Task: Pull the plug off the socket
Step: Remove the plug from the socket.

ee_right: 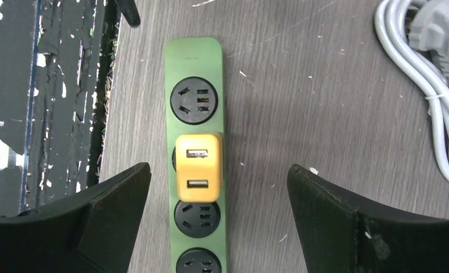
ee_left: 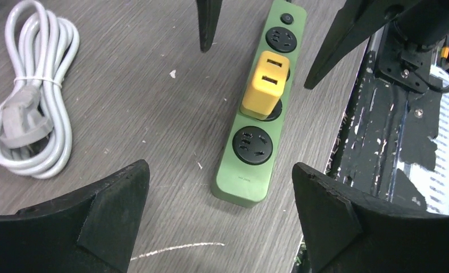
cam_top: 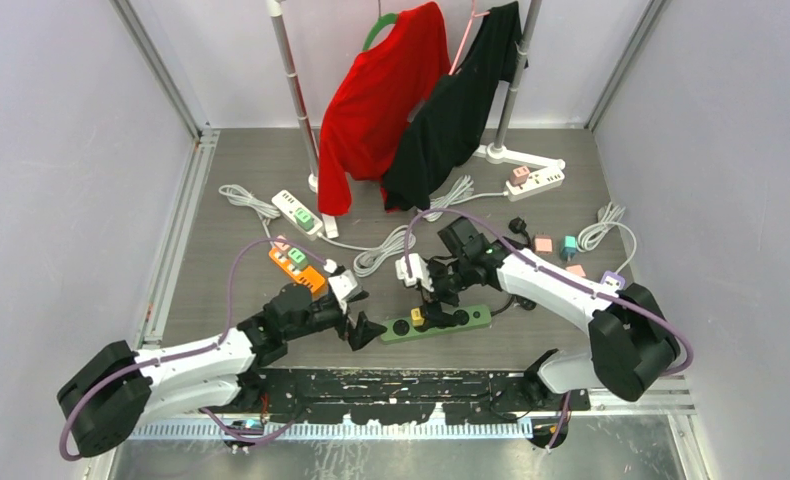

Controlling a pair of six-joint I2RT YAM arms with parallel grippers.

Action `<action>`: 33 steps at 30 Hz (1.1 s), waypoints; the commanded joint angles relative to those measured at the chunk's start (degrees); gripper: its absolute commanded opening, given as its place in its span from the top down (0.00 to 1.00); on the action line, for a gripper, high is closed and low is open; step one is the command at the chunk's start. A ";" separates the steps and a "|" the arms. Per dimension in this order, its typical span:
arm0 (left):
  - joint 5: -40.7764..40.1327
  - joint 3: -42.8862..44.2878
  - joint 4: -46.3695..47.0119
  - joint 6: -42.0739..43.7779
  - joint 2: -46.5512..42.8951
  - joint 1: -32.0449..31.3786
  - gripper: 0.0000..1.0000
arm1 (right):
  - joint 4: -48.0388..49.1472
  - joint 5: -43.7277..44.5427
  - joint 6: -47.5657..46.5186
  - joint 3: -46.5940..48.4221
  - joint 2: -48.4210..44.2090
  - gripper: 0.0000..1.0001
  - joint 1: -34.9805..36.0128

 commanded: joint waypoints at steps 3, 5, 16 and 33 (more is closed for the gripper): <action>0.32 -0.29 10.45 8.60 4.25 -2.37 0.05 | 1.16 2.91 -2.98 0.67 1.04 0.12 3.70; 0.13 -0.18 12.05 9.48 6.15 -2.87 0.05 | 0.46 2.86 -3.48 0.91 1.56 0.18 4.28; 3.23 3.55 18.68 11.96 19.12 -5.27 0.09 | -2.32 2.55 -4.55 2.48 3.13 0.48 4.95; 5.77 6.85 28.04 8.91 35.50 -5.88 0.31 | -4.03 2.01 -5.47 3.45 2.80 0.88 4.95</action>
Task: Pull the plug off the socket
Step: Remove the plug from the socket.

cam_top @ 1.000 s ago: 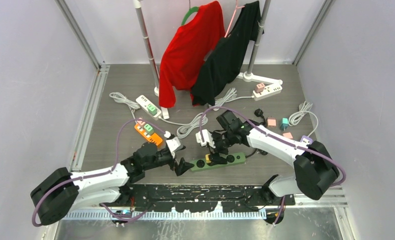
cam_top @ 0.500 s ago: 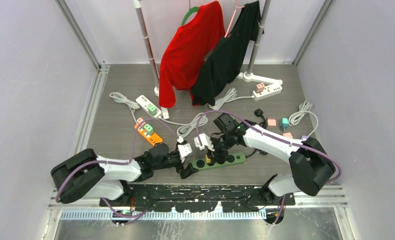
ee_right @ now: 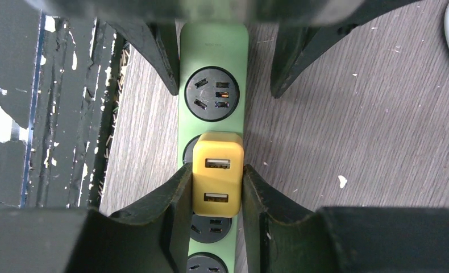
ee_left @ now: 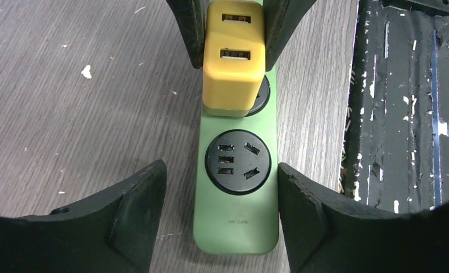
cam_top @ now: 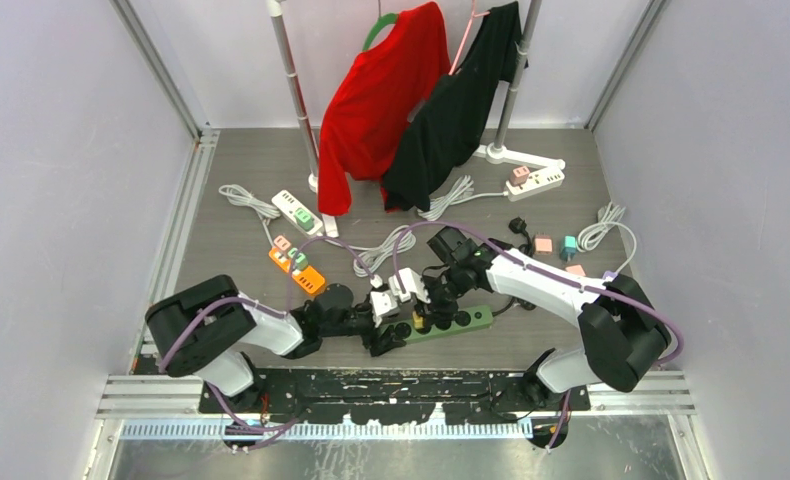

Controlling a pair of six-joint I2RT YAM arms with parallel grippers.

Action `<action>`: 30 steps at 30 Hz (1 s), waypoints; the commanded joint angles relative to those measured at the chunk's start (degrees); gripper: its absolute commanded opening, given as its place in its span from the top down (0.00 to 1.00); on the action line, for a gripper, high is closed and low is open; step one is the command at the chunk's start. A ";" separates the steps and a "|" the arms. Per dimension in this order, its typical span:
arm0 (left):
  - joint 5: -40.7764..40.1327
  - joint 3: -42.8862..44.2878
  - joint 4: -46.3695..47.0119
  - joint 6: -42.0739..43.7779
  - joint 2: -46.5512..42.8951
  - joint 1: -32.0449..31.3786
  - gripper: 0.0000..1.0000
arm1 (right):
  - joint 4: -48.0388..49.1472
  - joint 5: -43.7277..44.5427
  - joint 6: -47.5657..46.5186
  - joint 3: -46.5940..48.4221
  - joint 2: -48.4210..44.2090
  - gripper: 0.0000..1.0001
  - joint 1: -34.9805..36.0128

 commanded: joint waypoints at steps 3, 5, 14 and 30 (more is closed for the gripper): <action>0.11 1.36 9.16 -2.04 3.05 -0.28 0.33 | 0.92 -0.64 0.67 2.66 -0.78 0.95 0.46; 0.17 1.43 10.01 -2.45 3.72 -0.24 0.35 | 1.44 -0.12 1.27 2.62 -0.87 0.99 0.43; -0.52 1.15 10.79 -2.40 5.54 -0.31 0.64 | 2.01 0.50 2.18 2.53 -1.21 0.99 -0.31; -1.49 1.80 9.12 -1.19 8.27 -0.23 1.00 | 11.99 -5.99 15.67 1.30 -1.76 0.99 -0.97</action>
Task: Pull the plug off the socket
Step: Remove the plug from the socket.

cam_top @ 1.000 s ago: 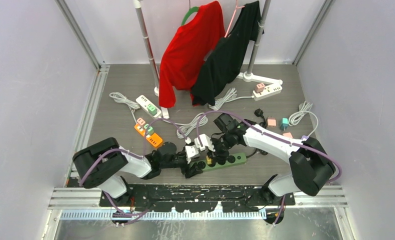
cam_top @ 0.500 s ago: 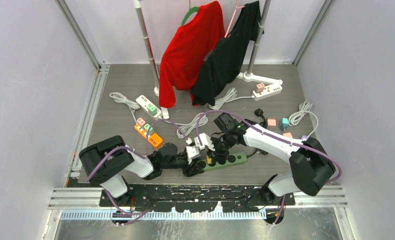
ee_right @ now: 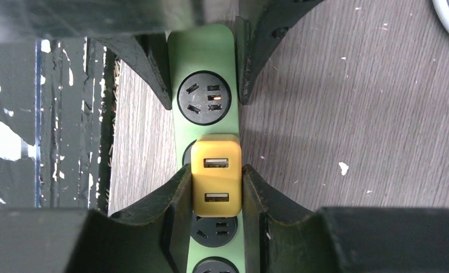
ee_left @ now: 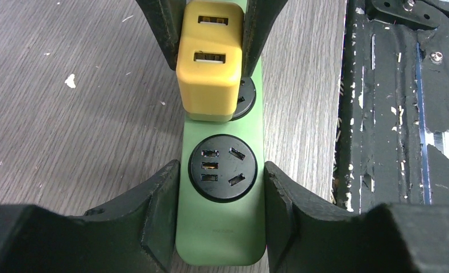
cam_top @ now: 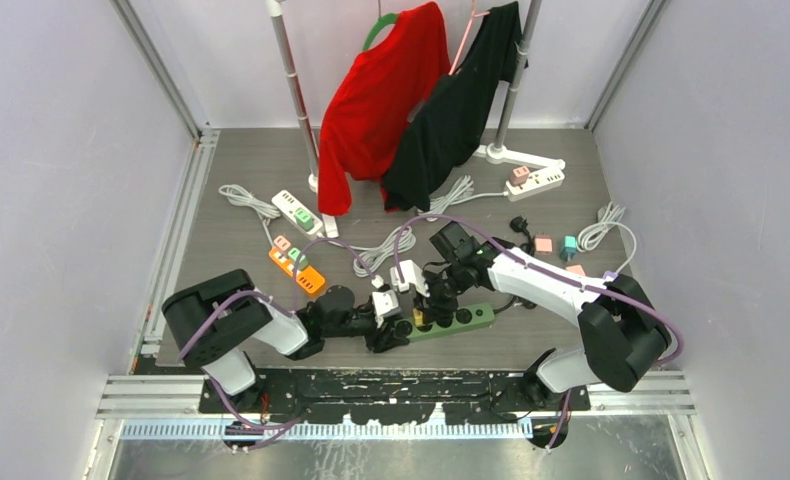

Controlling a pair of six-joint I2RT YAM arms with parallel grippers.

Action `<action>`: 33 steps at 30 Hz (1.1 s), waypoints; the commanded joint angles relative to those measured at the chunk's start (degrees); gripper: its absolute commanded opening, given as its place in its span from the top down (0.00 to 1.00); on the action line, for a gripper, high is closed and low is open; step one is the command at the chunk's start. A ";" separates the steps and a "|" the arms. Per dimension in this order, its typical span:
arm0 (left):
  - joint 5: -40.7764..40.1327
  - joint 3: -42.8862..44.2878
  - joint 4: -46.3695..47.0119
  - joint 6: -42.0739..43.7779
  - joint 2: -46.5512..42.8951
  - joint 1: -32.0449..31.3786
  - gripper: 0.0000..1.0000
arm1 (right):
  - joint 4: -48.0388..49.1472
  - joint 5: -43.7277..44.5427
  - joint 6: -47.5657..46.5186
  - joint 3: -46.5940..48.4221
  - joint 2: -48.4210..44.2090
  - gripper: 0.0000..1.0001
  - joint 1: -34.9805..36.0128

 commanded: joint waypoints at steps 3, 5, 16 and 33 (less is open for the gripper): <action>-2.67 2.20 1.37 1.45 3.25 0.25 1.00 | 14.20 -5.30 14.48 0.59 -1.43 0.99 0.03; -2.53 2.31 1.57 1.31 3.87 0.28 1.00 | 14.26 -5.24 14.23 0.66 -1.22 0.99 -0.06; -3.37 -2.47 6.80 0.48 4.87 3.49 1.00 | -5.39 -6.22 -12.32 0.66 -4.92 0.99 -4.03; -3.73 0.42 0.87 1.98 4.57 3.58 1.00 | 16.23 -6.02 18.28 0.49 -0.67 0.99 -3.79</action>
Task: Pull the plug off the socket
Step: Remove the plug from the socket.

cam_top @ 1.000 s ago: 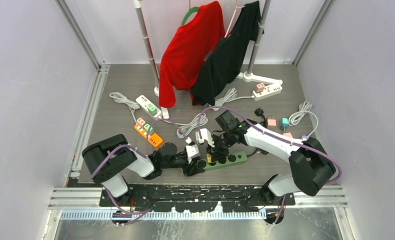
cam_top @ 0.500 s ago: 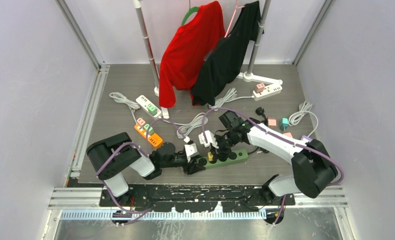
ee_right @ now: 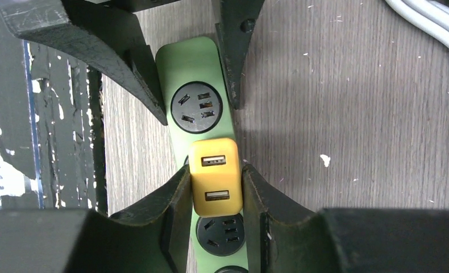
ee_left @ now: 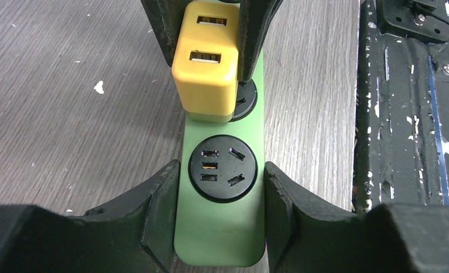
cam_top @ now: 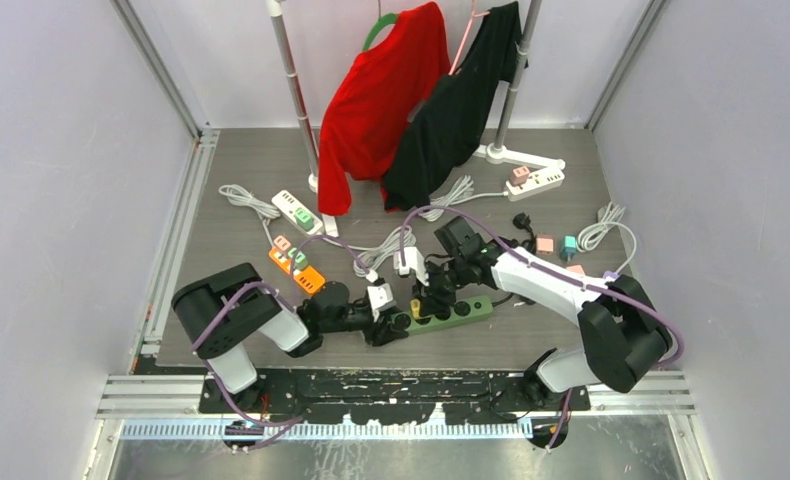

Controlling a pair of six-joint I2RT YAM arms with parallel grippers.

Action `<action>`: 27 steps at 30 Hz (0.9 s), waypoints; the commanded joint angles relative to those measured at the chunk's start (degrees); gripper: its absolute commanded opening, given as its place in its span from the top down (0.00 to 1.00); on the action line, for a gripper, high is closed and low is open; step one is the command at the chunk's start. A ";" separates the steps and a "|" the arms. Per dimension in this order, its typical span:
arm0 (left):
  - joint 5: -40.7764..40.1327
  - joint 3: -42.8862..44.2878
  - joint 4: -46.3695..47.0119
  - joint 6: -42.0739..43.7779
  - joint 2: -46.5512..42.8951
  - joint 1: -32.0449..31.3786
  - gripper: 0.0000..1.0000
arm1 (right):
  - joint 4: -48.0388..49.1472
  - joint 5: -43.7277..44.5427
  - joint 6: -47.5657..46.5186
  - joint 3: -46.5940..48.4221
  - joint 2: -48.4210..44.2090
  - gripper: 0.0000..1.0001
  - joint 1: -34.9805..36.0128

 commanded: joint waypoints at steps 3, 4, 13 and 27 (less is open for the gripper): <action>-7.69 -0.09 -7.23 2.95 -0.52 0.48 1.00 | 4.27 -7.75 -0.66 1.32 -2.16 0.99 -5.28; -8.07 -0.20 -7.59 2.79 -0.73 0.56 1.00 | 1.63 -8.32 -4.25 1.21 -2.98 0.99 -5.88; -7.63 0.99 -10.17 2.77 -1.27 1.01 1.00 | -10.80 -12.67 -21.20 1.12 -2.59 0.99 -0.83; -8.91 2.69 -11.88 1.76 0.30 0.98 1.00 | 10.01 -9.88 7.05 0.80 -3.31 0.99 -5.54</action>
